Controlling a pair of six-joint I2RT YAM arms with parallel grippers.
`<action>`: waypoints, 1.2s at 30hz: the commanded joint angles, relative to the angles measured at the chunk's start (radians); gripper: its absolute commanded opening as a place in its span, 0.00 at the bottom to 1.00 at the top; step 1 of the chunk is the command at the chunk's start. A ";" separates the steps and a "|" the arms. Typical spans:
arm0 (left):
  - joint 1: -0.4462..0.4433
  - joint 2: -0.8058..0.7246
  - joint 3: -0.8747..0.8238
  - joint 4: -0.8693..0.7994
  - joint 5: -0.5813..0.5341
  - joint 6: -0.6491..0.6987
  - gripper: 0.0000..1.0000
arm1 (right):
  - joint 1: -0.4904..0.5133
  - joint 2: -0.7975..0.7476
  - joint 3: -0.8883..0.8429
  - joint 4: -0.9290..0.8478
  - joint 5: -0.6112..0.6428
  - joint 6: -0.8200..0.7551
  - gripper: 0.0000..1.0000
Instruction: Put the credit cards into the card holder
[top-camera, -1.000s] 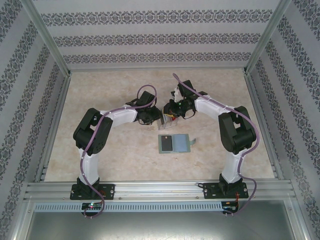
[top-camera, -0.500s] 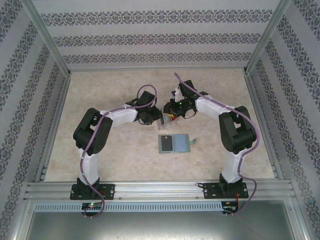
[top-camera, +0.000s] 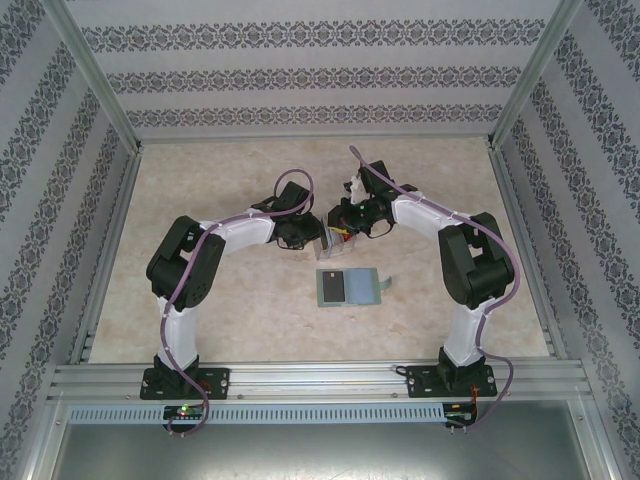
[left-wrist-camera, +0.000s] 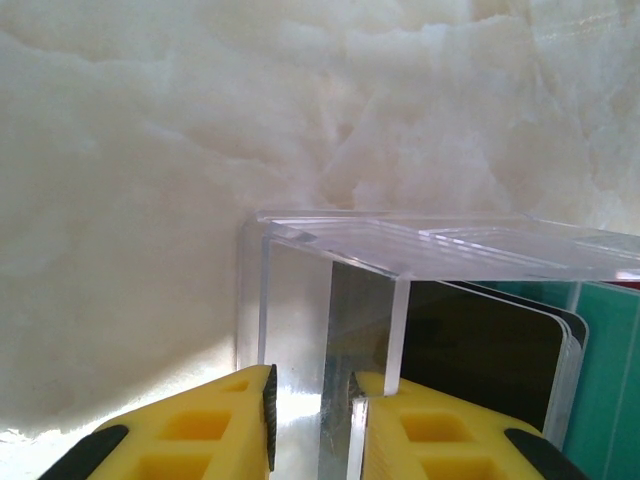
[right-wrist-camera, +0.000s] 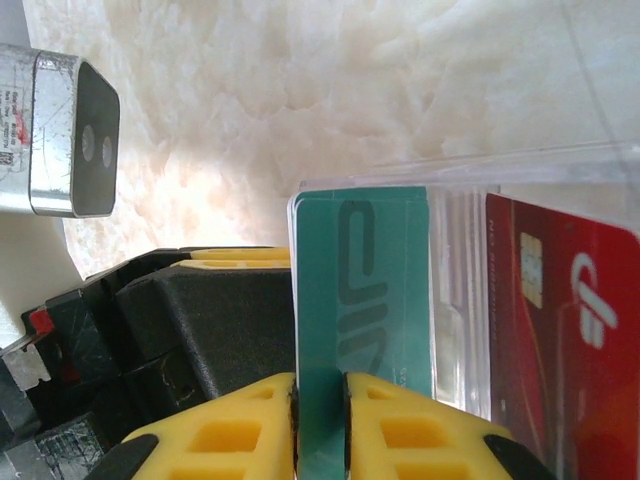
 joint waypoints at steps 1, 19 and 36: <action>-0.024 -0.002 0.031 0.012 0.041 -0.009 0.28 | 0.009 -0.041 -0.014 0.040 -0.063 0.016 0.16; -0.023 -0.003 0.032 0.016 0.041 -0.009 0.28 | 0.005 -0.044 -0.022 0.062 -0.076 0.035 0.21; -0.023 -0.003 0.034 0.011 0.044 -0.007 0.28 | 0.001 -0.051 -0.028 0.083 -0.097 0.051 0.15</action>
